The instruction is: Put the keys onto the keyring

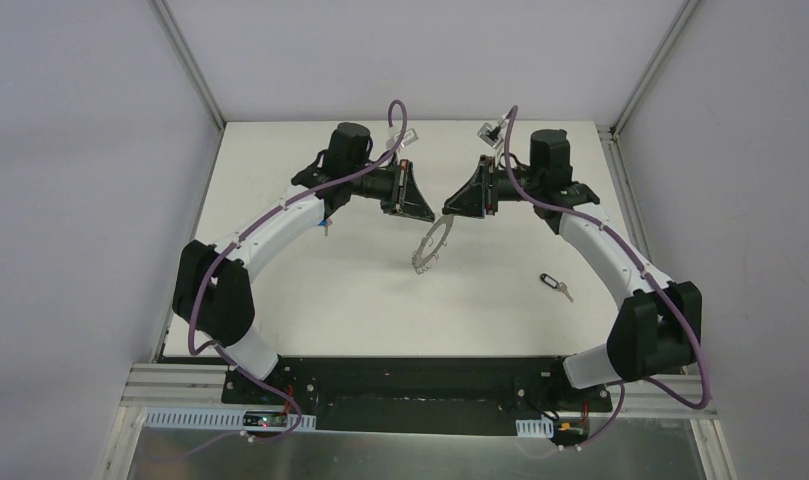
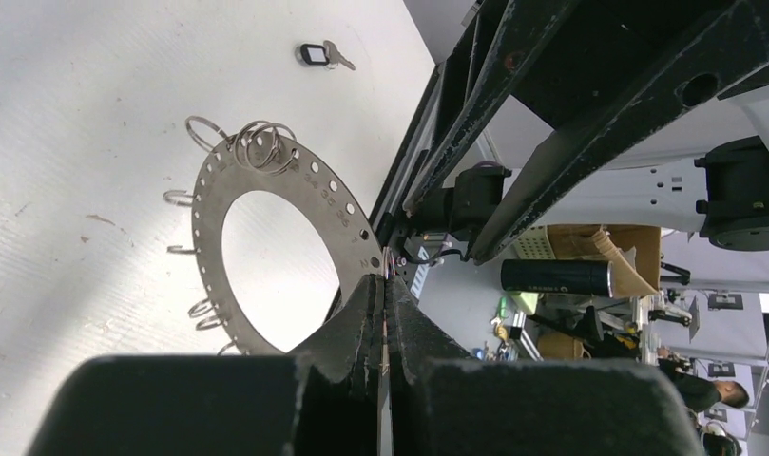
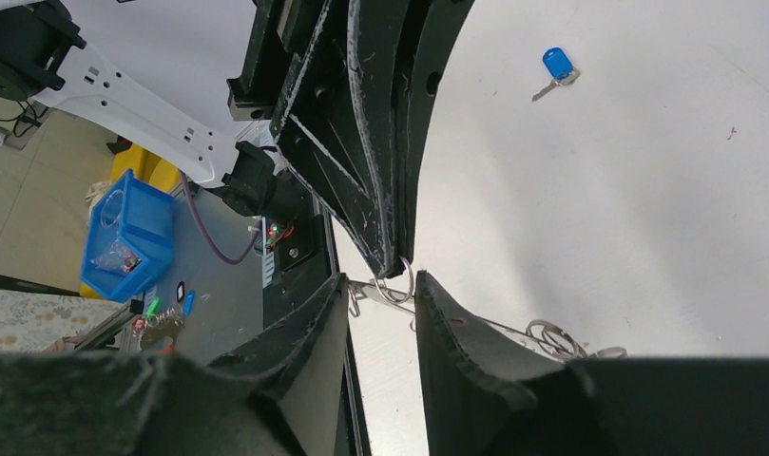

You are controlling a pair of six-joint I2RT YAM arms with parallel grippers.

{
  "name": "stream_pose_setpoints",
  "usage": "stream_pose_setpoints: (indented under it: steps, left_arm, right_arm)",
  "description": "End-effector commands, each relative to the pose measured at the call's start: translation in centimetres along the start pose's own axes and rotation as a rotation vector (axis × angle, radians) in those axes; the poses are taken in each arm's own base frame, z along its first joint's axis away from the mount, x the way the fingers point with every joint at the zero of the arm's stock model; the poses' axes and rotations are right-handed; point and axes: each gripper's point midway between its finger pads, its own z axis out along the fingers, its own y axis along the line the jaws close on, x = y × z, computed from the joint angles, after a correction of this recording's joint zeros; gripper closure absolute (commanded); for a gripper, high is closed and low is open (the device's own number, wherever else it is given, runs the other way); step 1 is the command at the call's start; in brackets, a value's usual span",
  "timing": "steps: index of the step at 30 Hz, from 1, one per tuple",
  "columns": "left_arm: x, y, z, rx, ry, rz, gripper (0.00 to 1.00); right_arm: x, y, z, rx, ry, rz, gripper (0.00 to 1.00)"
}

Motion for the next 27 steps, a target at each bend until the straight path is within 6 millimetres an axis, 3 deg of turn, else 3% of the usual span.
stream_pose_setpoints:
  steps: [1, 10, 27]
  left_arm:
    - [-1.1, -2.4, -0.7, 0.076, -0.039, 0.065, 1.0]
    - [-1.7, -3.6, -0.9, 0.133, -0.075, 0.123, 1.0]
    - [-1.8, -4.3, -1.0, 0.171, -0.098, 0.154, 1.0]
  right_arm:
    - [-1.5, 1.6, -1.3, 0.006, -0.03, -0.051, 0.66]
    - [0.6, 1.1, -0.9, -0.054, 0.0, 0.041, 0.68]
    - [1.4, 0.4, -0.3, -0.087, -0.004, 0.095, 0.67]
